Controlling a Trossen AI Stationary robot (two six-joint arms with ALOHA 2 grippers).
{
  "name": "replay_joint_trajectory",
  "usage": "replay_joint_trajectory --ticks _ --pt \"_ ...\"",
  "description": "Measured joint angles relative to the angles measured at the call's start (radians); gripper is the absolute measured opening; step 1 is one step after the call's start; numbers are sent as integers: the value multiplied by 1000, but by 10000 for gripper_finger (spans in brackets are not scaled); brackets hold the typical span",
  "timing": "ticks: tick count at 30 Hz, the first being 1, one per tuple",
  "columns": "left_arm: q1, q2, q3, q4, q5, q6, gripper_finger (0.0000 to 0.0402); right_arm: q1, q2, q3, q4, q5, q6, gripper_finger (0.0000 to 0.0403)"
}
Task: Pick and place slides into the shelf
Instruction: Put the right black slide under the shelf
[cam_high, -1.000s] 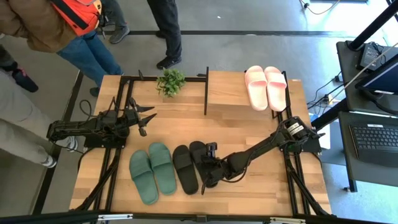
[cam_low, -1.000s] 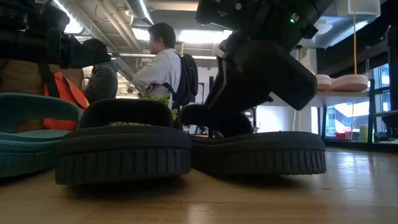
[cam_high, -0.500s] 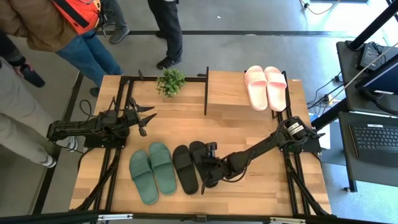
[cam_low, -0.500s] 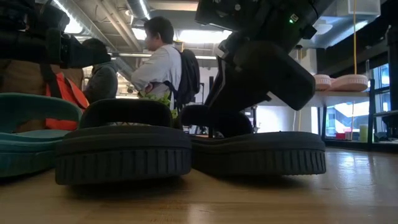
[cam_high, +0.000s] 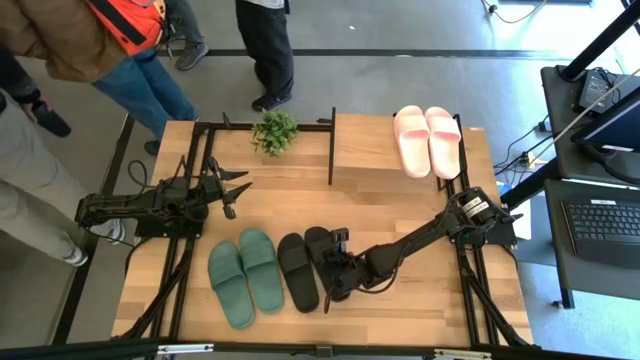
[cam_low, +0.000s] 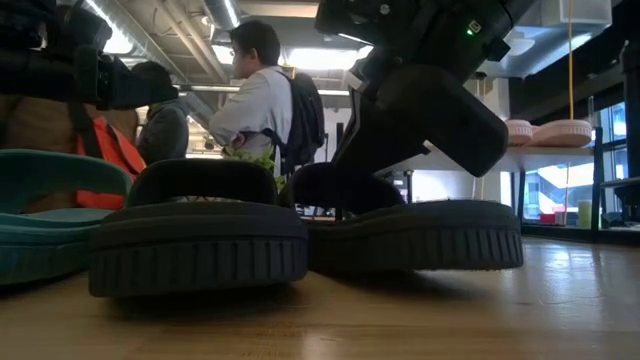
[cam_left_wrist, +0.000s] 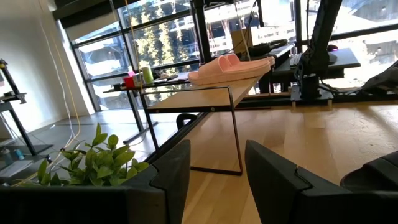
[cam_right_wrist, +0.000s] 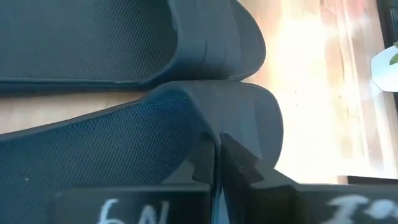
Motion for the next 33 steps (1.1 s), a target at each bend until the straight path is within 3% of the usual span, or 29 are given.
replay_joint_trajectory --ticks 5,10,15,20,24,33 --pt "0 0 0 0 0 -3 145 22 0 70 -104 41 8 12" --pt "0 0 0 0 0 -2 145 63 0 246 -374 66 110 12" --pt "0 0 0 0 0 -2 145 131 0 413 -686 124 315 12" --pt "0 0 0 0 0 -2 145 226 0 523 -1007 167 620 12" --pt "0 0 0 0 0 -2 145 287 0 537 -1166 177 821 12" --pt "0 0 0 0 0 1 145 283 -44 341 -1159 187 866 12"
